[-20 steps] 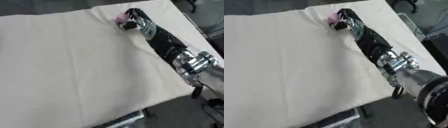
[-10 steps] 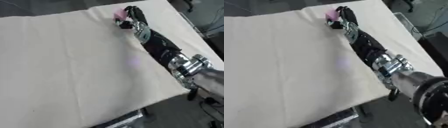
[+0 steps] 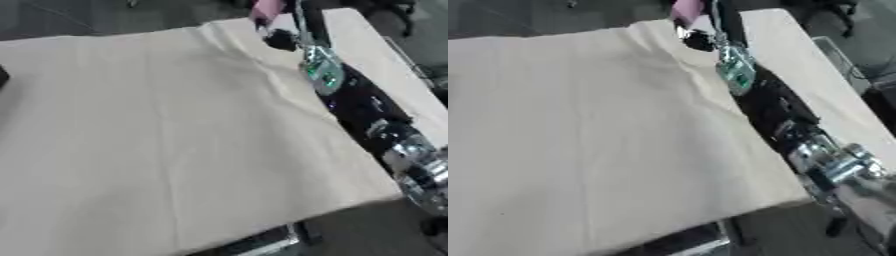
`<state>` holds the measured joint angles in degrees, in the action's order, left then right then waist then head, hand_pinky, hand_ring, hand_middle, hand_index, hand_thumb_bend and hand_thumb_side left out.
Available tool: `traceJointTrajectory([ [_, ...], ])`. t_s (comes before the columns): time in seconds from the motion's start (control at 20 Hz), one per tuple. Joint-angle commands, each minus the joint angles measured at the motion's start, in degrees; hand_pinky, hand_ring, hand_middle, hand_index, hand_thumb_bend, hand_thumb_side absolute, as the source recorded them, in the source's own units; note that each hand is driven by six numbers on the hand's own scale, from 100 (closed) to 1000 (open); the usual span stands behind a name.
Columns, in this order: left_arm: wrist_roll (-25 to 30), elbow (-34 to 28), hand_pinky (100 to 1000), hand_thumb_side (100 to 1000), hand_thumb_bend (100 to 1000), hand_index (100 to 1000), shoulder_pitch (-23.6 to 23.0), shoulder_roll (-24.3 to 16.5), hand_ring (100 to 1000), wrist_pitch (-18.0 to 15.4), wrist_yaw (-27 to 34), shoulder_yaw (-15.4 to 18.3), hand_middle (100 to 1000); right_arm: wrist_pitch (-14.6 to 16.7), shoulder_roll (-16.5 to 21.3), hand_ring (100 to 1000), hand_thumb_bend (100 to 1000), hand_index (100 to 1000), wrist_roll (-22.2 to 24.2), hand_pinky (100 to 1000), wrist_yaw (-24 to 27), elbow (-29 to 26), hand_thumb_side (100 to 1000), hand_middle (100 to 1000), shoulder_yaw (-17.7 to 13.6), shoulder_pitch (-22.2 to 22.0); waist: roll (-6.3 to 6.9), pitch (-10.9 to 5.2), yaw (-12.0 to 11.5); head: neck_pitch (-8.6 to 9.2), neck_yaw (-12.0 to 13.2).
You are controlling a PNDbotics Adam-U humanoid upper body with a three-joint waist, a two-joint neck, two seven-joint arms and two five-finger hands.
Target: Pick up the objects with one hand, pass them to the other hand, and then place them into the box on the other side of the table.
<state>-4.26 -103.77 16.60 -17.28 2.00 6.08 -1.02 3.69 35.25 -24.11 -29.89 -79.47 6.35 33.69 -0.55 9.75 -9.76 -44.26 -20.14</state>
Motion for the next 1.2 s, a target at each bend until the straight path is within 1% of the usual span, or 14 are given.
traceJointTrajectory([
  [0.05, 2.5, 2.1, 691, 732, 490, 837, 1.4, -3.0, 741, 1.2, 2.7, -1.0, 723, 0.6, -0.3, 653, 292, 620, 3.6, 732, -4.7, -18.0, 237, 531, 2.8, -1.0, 0.06, -1.44, 0.7, 0.14, 4.8],
  [0.15, 4.6, 3.6, 695, 733, 504, 844, 2.6, -4.0, 751, 1.7, 5.1, -2.3, 734, 1.9, -2.2, 654, 293, 626, 6.4, 736, -7.0, -26.1, 231, 536, 5.4, -1.6, 0.19, -1.77, 1.5, 0.14, 7.2],
  [0.2, 5.8, 4.3, 696, 734, 514, 847, 3.2, -4.6, 755, 1.9, 6.4, -3.1, 738, 2.7, -3.2, 654, 295, 628, 7.7, 739, -8.1, -29.0, 227, 539, 6.7, -1.7, 0.3, -1.9, 1.7, 0.14, 8.1],
  [0.3, 8.5, 5.5, 700, 737, 534, 855, 4.7, -6.0, 767, 2.5, 9.1, -5.2, 750, 5.2, -5.1, 653, 298, 631, 10.3, 741, -10.0, -33.3, 222, 543, 9.7, -1.1, 0.58, -2.1, 2.0, 0.14, 9.7],
  [0.35, 9.7, 6.0, 700, 737, 534, 855, 5.3, -6.6, 767, 2.8, 10.1, -5.9, 750, 6.2, -5.9, 653, 298, 631, 11.3, 741, -10.9, -34.2, 222, 543, 10.7, -0.8, 0.68, -2.16, 2.1, 0.14, 10.0],
  [0.45, 10.9, 6.5, 700, 737, 534, 855, 5.8, -7.1, 767, 2.9, 11.2, -6.4, 750, 7.0, -6.6, 653, 298, 631, 12.2, 741, -11.9, -34.9, 222, 543, 11.5, -0.6, 0.75, -2.21, 2.2, 0.14, 10.3],
  [0.5, 12.4, 6.7, 707, 742, 570, 845, 6.7, -7.9, 778, 3.3, 11.9, -8.2, 764, 8.4, -7.3, 647, 297, 631, 13.2, 740, -12.1, -35.0, 224, 543, 13.4, 0.0, 0.82, -2.23, 2.1, 0.14, 10.4],
  [0.55, 14.5, 7.1, 708, 742, 575, 842, 7.9, -8.7, 779, 4.0, 12.8, -10.1, 767, 9.9, -8.3, 646, 296, 631, 14.5, 740, -12.1, -35.0, 225, 543, 15.5, 0.7, 0.85, -2.22, 2.0, 0.14, 10.6],
  [0.65, 18.0, 7.6, 709, 733, 592, 831, 9.7, -10.0, 782, 5.0, 14.2, -12.9, 772, 12.0, -9.8, 644, 294, 630, 16.7, 738, -11.9, -34.9, 224, 543, 17.9, 1.6, 0.8, -2.08, 1.8, 0.14, 11.0],
  [0.75, 20.4, 7.6, 710, 732, 595, 827, 11.0, -10.6, 785, 5.7, 15.1, -14.6, 776, 13.1, -10.8, 643, 291, 630, 17.9, 737, -11.4, -34.6, 225, 543, 19.1, 2.1, 0.71, -1.91, 1.6, 0.14, 11.3],
  [0.85, 22.0, 7.2, 710, 730, 596, 822, 12.0, -10.8, 786, 6.3, 15.9, -16.1, 776, 13.8, -11.6, 640, 288, 630, 18.6, 693, -11.1, -34.1, 225, 543, 19.8, 2.5, 0.65, -1.65, 1.5, 0.14, 11.3],
  [1.2, 24.9, 5.0, 710, 716, 611, 823, 14.5, -11.5, 788, 9.1, 16.3, -20.4, 778, 15.5, -13.1, 637, 284, 628, 19.7, 697, -11.5, -31.4, 226, 542, 21.9, 2.7, 0.69, -1.27, 1.4, 0.14, 11.1],
])
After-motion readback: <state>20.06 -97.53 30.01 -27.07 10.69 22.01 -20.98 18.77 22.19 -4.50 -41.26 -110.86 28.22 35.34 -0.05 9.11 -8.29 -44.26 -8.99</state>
